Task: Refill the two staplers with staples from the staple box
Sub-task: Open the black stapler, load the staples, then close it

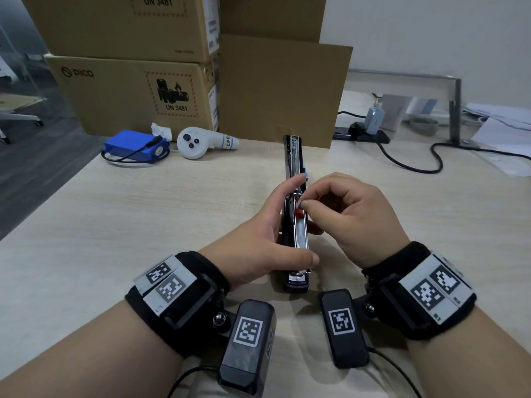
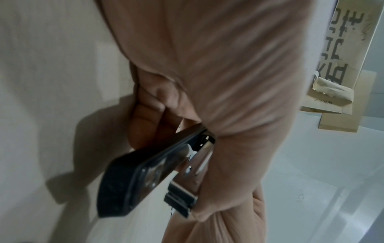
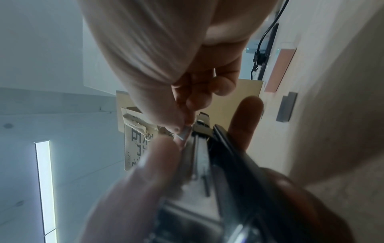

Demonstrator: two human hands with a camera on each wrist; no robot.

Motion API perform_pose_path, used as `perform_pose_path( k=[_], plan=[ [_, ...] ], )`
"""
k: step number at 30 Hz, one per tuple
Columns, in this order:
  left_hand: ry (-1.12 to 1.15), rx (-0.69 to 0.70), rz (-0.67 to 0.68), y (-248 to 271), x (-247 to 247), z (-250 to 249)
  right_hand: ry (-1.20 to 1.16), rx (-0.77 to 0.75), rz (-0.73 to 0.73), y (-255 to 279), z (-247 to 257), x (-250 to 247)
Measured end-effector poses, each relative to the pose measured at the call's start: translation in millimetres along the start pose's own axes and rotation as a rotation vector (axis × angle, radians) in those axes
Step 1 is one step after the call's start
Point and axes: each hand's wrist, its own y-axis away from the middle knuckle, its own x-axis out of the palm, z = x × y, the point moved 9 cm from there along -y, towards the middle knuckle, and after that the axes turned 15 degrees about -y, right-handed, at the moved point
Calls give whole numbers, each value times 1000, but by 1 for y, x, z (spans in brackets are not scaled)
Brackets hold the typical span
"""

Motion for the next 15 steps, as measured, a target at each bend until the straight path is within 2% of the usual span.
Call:
perform_pose_path(
  k=[15],
  plan=[
    [13,15,33,0,3,-3,149,-3,-4,0,0,1]
  ],
)
